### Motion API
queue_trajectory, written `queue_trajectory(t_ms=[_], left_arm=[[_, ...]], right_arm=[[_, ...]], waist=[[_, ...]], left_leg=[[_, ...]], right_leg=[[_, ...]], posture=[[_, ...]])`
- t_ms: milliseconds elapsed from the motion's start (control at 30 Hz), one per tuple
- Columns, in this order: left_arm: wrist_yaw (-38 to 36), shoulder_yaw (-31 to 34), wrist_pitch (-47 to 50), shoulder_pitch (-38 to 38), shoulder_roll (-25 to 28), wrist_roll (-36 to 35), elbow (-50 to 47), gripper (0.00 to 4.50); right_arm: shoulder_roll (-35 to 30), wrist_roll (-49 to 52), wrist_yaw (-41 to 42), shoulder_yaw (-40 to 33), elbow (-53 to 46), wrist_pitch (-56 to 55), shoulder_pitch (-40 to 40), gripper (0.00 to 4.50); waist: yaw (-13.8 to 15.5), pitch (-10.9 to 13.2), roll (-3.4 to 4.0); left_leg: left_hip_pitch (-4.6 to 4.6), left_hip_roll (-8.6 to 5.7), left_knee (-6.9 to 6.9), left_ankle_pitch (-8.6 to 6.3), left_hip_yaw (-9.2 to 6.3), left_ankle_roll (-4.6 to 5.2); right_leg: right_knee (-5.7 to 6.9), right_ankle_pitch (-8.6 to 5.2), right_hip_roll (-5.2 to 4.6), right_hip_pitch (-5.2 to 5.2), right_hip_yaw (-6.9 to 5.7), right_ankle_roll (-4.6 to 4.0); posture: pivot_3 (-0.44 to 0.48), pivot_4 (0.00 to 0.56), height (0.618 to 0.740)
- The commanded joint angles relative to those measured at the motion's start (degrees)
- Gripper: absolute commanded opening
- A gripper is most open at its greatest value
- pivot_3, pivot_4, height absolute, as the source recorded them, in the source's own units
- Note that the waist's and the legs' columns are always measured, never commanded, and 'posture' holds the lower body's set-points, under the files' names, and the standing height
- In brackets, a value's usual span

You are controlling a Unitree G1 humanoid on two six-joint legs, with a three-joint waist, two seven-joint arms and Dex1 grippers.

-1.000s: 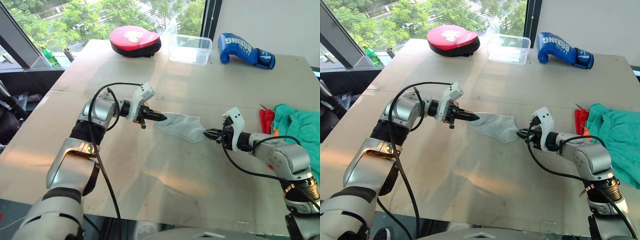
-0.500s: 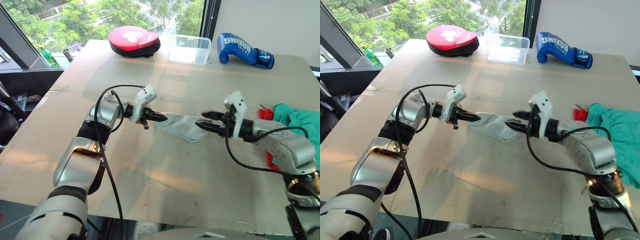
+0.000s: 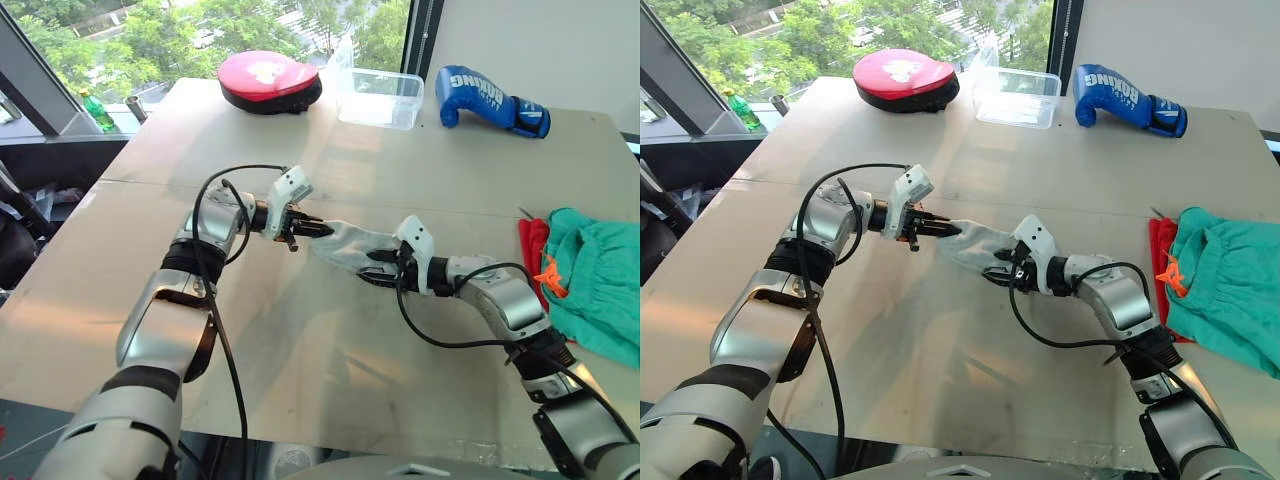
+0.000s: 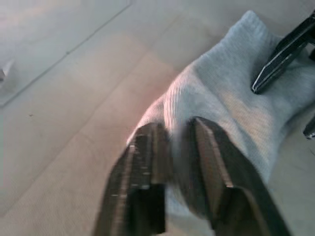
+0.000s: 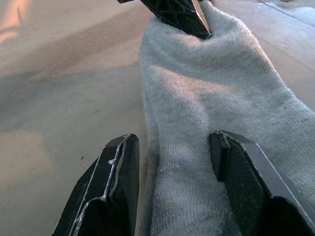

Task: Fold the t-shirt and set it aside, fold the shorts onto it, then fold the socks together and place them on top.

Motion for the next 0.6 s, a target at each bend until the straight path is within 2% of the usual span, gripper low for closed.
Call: queue_trajectory(t_ms=[33,133,167,233,300,400,600], left_arm=[[4.15,2.97,-3.94,-2.67,0.0,1.1,2.21,2.91],[5.9,3.44,-5.81,-3.28,0.86,2.43,5.03,4.33],[5.82,3.67,-5.69,-3.34,1.2,2.51,5.58,4.5],[5.14,3.96,-5.32,-3.09,1.91,2.49,5.81,4.5],[4.14,4.89,-2.92,-2.73,2.11,1.35,4.98,4.5],[1.25,6.47,5.96,-1.6,2.03,-1.8,1.08,4.5],[-0.52,4.93,20.27,2.23,2.4,-2.78,-6.09,4.5]], right_arm=[[0.36,-1.73,0.35,0.49,2.38,-0.05,0.1,2.46],[0.76,-1.72,0.95,0.53,2.31,0.39,0.46,3.25],[0.87,-1.69,1.11,0.46,2.23,0.55,0.56,3.67],[1.17,-1.71,1.24,0.22,2.17,0.6,0.72,4.46],[1.48,-1.96,1.05,0.05,2.29,0.32,0.83,4.46],[2.03,-2.45,0.68,0.2,2.67,-0.21,0.92,4.46],[2.67,-3.16,0.66,0.34,2.29,-0.21,0.98,4.46]], waist=[[-0.03,0.0,0.0],[-0.04,-0.01,-0.01],[-0.04,-0.01,-0.01],[-0.09,-0.01,-0.01],[-0.07,-0.01,-0.01],[-0.07,-0.01,-0.01],[-0.44,-0.02,-0.01]], left_leg=[[0.0,0.0,0.0,0.0,0.0,0.0],[0.05,0.0,0.0,0.0,0.01,0.01],[0.08,0.0,0.0,0.0,0.02,0.0],[0.11,0.0,0.0,-0.01,0.04,0.01],[0.12,0.0,0.01,0.0,0.04,0.01],[0.12,0.0,0.02,0.0,0.04,0.0],[0.16,0.02,0.01,0.02,0.03,-0.03]], right_leg=[[0.01,0.0,0.0,0.0,0.0,0.0],[0.03,0.01,0.0,0.03,0.01,0.0],[0.04,0.01,0.0,0.05,0.02,0.0],[0.07,0.01,0.0,0.06,0.03,0.0],[0.09,0.01,0.0,0.06,0.03,0.0],[0.1,0.01,-0.01,0.06,0.03,0.0],[0.15,0.01,0.01,0.07,0.03,0.0]], posture=[[0.0,0.15,0.735],[0.0,0.15,0.735],[0.0,0.15,0.735],[0.0,0.15,0.735],[0.0,0.15,0.735],[0.0,0.15,0.735],[0.0,0.15,0.735]])
